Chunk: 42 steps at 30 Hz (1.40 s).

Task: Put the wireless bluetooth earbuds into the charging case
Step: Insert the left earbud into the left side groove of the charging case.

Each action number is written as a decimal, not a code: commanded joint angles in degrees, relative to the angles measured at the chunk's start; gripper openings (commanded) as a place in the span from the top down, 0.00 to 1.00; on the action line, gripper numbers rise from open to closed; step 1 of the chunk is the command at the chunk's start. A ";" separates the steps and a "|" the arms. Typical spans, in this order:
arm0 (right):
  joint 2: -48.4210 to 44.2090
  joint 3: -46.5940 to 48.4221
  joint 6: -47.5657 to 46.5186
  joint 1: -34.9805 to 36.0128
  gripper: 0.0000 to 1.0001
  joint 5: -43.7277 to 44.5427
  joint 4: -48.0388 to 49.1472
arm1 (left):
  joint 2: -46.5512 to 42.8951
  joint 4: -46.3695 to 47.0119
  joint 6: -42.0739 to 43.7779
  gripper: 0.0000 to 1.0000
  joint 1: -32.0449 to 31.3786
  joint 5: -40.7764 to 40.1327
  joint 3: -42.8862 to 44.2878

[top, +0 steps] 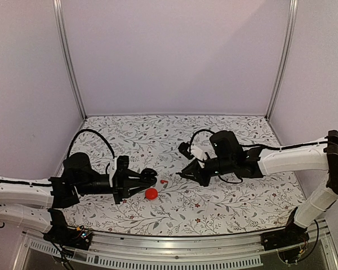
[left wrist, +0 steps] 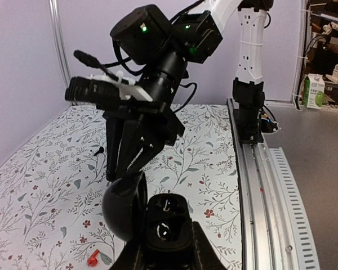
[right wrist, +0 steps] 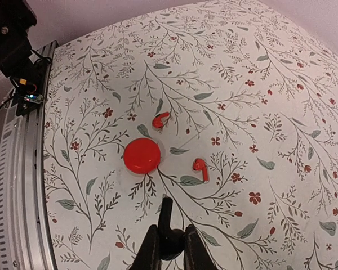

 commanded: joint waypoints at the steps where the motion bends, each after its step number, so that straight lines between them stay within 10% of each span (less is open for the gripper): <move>1: -8.41 7.07 -1.53 0.72 0.93 -2.30 -16.28 | -1.66 2.93 3.11 1.00 -1.15 -2.42 -1.02; 42: -2.37 40.84 -15.32 27.99 0.96 26.00 -55.07 | 2.40 3.71 2.88 1.00 -5.13 5.49 1.15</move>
